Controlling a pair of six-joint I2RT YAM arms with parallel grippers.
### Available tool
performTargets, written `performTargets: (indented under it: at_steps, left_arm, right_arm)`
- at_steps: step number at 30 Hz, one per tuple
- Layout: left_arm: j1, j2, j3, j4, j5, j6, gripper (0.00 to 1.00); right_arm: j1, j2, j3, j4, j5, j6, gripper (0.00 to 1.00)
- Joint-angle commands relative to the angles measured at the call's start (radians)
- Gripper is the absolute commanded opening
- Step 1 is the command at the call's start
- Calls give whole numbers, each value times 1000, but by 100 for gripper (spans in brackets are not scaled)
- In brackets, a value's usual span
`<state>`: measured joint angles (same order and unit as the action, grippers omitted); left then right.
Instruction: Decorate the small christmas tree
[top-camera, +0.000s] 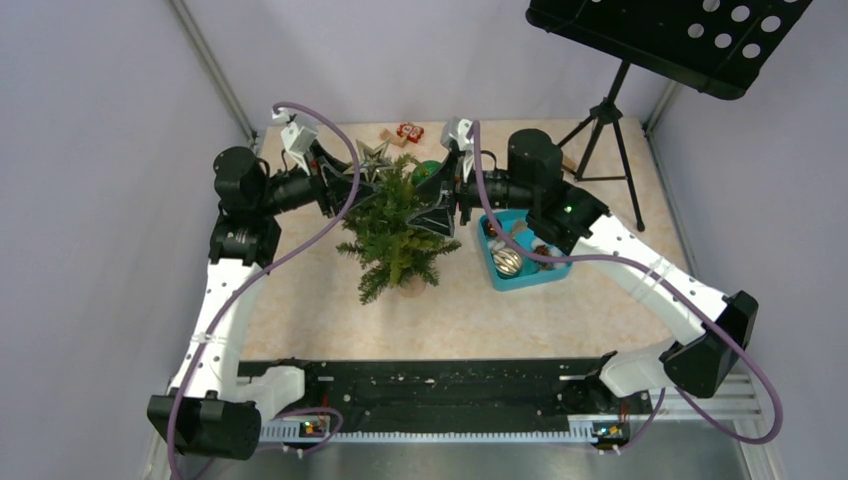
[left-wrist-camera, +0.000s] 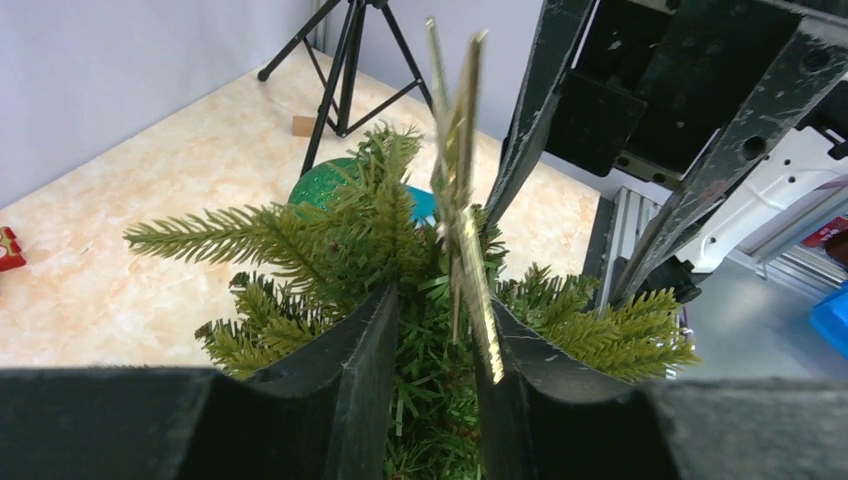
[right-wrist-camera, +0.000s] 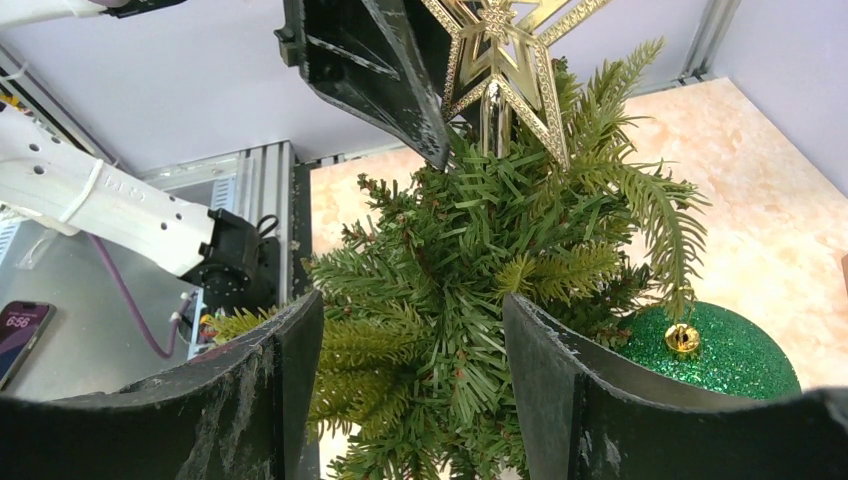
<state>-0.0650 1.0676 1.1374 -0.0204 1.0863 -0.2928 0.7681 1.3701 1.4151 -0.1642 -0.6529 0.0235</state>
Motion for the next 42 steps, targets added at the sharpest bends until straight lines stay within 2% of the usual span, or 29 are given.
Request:
performTargets:
  at_steps: [1,8,15,19,25,30,33,36,39,42]
  left_arm:
    - [4,-1,71,-71,42,51,42]
    - [9,-12,116,-201,49,166,59]
    - [26,-33,180,-379,1,258,69]
    - [36,-70,194,-431,-48,268,73]
    - [47,-182,128,-423,-150,199,77]
    - [47,-288,40,-373,-220,136,80]
    - [47,-345,-20,-357,-314,85,80]
    - [50,-416,-93,-338,-524,14,80]
    - [58,-482,-151,-340,-676,-8,80]
    - [59,-530,-201,-370,-804,-35,80]
  right_arm:
    - [-1,2,47,39,-11,6,65]
    - [0,0,52,37,-14,7,65]
    - [-1,-30,76,41,-17,33,67]
    - [-1,-65,90,29,23,41,72]
    - [-32,-116,172,-58,183,77,79]
    - [-170,-173,168,-133,445,196,79]
    - [-324,-212,87,-160,548,302,75]
    - [-418,-224,-13,-190,596,363,75]
    - [-483,-195,-109,-238,571,404,75]
    - [-498,-154,-181,-310,582,393,75]
